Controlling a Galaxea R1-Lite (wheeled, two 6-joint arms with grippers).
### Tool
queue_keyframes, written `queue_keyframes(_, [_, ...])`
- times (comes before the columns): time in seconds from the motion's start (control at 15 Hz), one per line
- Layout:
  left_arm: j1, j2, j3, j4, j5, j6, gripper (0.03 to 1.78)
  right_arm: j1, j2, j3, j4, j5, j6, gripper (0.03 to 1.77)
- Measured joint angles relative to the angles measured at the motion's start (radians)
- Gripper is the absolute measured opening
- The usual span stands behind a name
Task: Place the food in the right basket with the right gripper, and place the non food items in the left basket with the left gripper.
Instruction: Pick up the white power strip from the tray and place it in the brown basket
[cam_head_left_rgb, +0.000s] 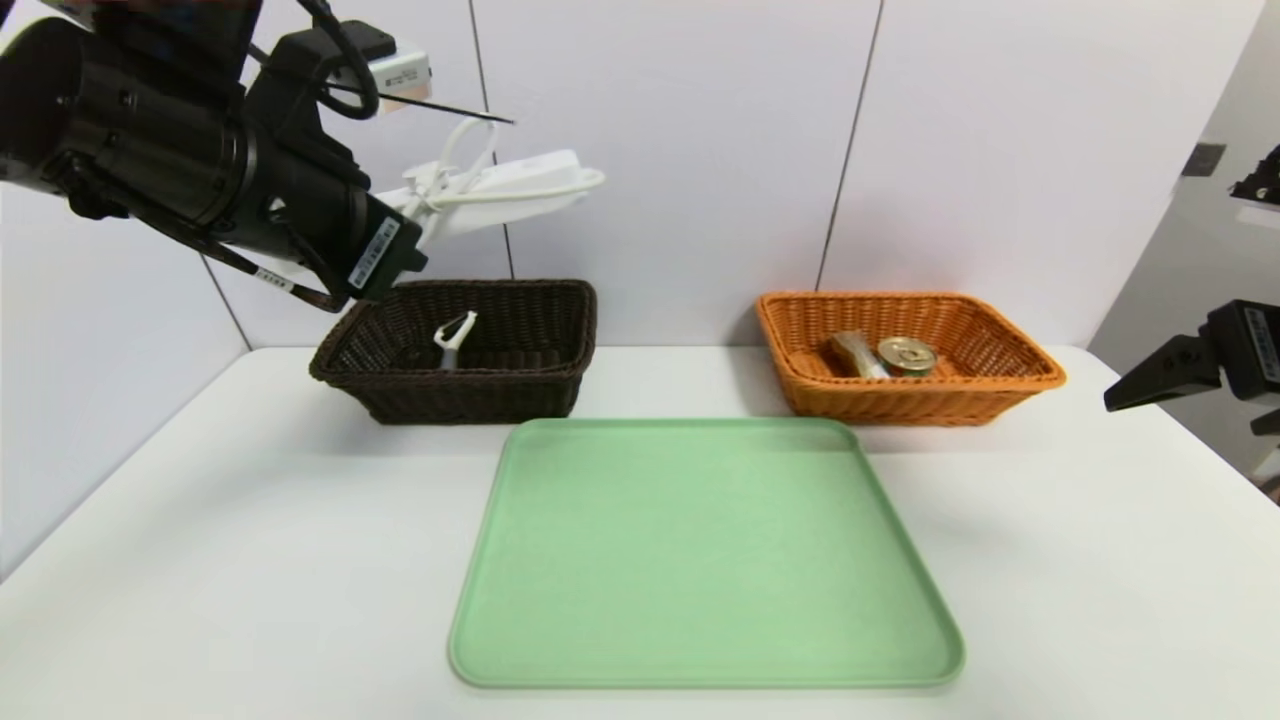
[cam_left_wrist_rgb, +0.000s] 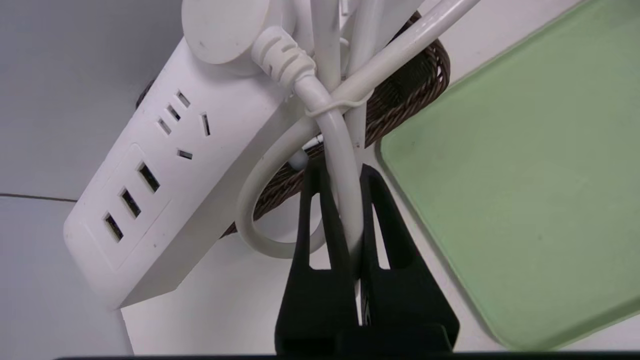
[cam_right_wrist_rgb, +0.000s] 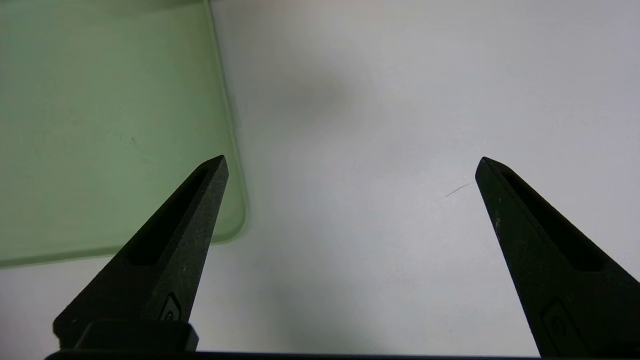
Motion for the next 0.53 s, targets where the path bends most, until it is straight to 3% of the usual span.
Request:
queue_keyframes(0.33, [0.147, 0.066, 0.079, -0.148, -0.135, 0.243, 0.10, -0.008, 0.000, 0.010, 0.000, 0.002, 0.002, 1.71])
queue_keyframes(0.53, [0.188, 0.115, 0.102, -0.224, -0.146, 0.302, 0.10, -0.010, 0.001, 0.011, 0.000, 0.002, 0.002, 1.71])
